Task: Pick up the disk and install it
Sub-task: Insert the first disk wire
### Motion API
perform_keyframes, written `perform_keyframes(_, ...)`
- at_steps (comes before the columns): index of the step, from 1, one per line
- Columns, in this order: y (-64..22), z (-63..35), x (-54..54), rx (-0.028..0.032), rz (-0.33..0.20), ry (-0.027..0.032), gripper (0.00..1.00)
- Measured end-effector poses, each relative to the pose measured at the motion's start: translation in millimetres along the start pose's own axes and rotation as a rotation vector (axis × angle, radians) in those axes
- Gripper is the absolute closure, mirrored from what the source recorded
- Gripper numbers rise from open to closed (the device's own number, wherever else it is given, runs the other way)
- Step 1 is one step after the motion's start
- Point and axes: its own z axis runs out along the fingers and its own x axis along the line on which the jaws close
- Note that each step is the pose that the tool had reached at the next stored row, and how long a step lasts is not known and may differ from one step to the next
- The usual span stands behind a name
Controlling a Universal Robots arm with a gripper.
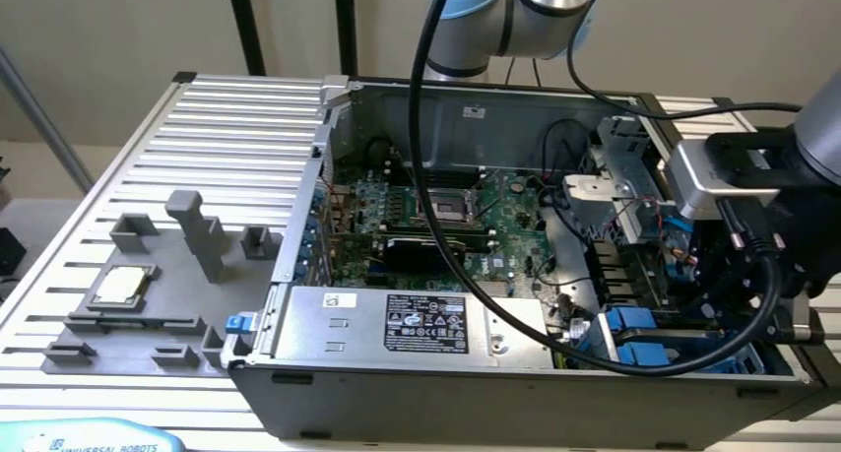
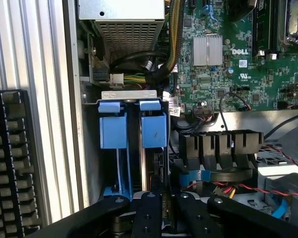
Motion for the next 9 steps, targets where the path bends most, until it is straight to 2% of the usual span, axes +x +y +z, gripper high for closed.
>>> perform_keyframes(9,0.4,4.1,-1.6,0.0014,0.001,0.0119,0.84)
